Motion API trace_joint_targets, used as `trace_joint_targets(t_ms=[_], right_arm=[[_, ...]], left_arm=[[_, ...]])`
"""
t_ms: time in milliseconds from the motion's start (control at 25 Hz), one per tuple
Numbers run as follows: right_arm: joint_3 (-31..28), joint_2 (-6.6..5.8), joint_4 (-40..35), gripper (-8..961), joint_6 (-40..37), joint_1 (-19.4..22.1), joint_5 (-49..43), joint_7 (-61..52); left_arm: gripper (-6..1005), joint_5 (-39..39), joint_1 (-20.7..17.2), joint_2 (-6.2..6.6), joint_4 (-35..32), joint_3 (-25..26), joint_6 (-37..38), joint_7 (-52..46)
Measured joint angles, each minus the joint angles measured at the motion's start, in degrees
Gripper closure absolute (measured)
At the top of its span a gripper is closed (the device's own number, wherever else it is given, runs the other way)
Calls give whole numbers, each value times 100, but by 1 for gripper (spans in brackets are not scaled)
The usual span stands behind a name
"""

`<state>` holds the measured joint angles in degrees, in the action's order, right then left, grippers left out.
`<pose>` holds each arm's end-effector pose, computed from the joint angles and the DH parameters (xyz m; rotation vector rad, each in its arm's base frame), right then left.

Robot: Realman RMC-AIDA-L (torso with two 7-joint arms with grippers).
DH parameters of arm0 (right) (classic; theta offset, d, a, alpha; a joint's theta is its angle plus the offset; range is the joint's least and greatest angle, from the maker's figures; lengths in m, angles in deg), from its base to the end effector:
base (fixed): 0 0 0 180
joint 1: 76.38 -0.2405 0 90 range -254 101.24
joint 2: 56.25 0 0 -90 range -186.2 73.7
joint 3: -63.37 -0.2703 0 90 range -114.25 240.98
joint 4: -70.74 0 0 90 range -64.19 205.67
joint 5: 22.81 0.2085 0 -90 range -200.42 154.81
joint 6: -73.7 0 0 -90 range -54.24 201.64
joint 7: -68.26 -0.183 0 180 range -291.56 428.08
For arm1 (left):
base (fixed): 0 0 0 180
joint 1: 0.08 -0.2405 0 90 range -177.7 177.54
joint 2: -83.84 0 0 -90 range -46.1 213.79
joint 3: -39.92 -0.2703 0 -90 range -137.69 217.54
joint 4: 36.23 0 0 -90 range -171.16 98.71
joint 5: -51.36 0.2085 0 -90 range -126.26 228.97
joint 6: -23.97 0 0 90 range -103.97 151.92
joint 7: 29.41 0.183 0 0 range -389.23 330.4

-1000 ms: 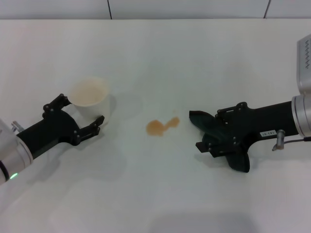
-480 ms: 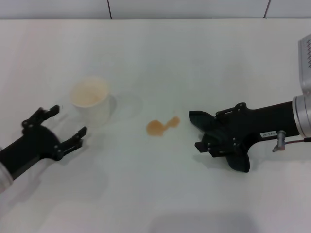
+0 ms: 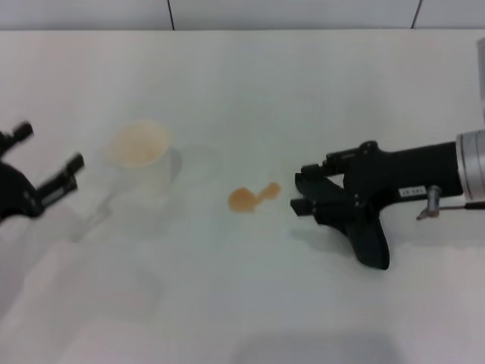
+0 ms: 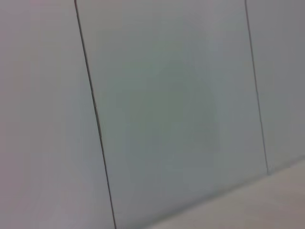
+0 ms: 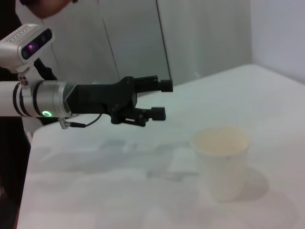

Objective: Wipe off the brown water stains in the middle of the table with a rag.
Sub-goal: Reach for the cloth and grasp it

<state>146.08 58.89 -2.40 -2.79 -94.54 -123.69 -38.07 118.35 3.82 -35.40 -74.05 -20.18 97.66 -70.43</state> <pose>0.1865 0.3253 -0.0493 -2.8910 0.4681 0.4327 -0.3429 0.2897 -0.0006 -2.0881 -0.3480 -0.6603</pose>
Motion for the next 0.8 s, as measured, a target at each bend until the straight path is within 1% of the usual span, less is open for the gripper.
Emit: trace_joint_targets(t_ms=[160,240,320,400,520,640,800], right_arm=[[-164,0,-59,389,-2,-2,260,-14],[-268,-1,-94,375,-1,-4,405,-42],[-373,-1,-143,361,0,-4,504,-86],[-439,-1,-181,287,4,-4,553,-131],[-515,-3,-200,176,46,-4,504,-250],[-610,-9,-190,174,69,1,432,-360],[-714,-15,-162,172,59,14,108,-612]], left_arm=[[114,137,-11,20,-784,3,-20,-752],[114,357,5,26,-1167,58,-80,-1177],[114,764,45,28,-1625,212,-128,-1745],[114,1195,145,30,-2034,349,-147,-2282],[114,1747,331,35,-2402,498,-150,-2843],[114,2170,464,45,-2617,583,-123,-3196],[115,2468,505,69,-2887,611,-76,-3528]])
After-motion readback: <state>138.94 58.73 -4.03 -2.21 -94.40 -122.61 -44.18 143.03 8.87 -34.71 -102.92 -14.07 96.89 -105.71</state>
